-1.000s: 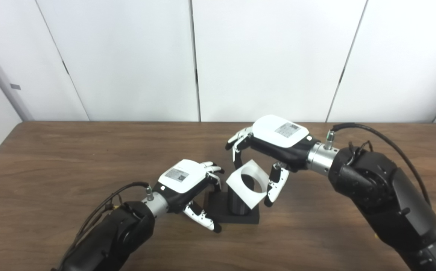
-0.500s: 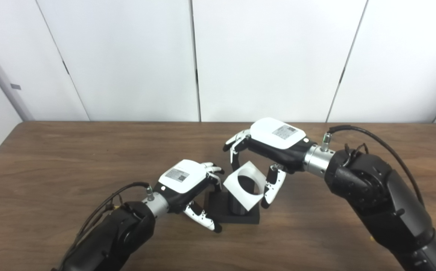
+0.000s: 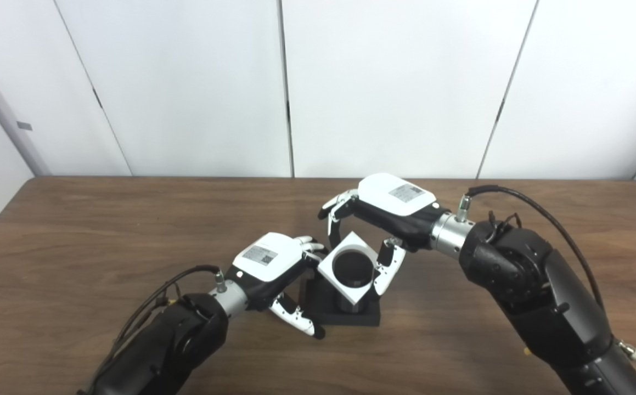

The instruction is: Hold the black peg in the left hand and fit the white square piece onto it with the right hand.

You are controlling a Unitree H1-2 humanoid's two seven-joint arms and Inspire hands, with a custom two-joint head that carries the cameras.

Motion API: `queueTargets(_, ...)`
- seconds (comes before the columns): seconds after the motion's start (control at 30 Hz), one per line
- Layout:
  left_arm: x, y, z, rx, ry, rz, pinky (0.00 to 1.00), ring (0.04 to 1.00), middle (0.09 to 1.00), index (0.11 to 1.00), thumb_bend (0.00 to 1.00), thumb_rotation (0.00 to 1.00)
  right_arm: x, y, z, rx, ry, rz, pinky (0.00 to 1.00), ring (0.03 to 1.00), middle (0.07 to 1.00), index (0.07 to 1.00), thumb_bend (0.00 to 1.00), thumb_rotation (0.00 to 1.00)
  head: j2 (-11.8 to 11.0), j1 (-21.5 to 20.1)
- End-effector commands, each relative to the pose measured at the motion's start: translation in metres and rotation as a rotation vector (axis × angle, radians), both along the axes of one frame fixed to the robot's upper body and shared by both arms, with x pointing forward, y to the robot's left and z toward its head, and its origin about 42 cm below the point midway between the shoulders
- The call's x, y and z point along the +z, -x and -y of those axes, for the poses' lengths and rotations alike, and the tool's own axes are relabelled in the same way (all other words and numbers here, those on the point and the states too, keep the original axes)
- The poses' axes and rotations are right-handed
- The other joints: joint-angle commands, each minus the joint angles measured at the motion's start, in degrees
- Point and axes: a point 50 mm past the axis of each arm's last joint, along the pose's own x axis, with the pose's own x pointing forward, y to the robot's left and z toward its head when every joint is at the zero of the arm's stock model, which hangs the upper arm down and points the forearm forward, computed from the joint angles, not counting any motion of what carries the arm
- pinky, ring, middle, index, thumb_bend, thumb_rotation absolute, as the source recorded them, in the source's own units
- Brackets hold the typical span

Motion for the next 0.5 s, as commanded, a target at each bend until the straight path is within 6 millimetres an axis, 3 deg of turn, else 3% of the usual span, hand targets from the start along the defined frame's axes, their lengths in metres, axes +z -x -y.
queueTargets(0.0, -0.0312, 0.0165, 0.0097, -0.040, -0.125, -0.103, 0.83, 0.924, 0.884, 0.488, 0.52, 0.08, 0.0232, -0.0077, -0.0041, 0.005, -0.034, 0.077, 0.78, 0.814, 0.790, 0.480, 0.52, 0.14, 0.09, 0.10)
queueTargets(0.47, -0.0305, 0.0186, 0.0088, -0.048, -0.118, -0.097, 0.82, 0.917, 0.879, 0.488, 0.52, 0.08, 0.0136, -0.0127, 0.0019, -0.017, -0.014, 0.049, 0.76, 0.805, 0.781, 0.479, 0.52, 0.14, 0.42, -0.19)
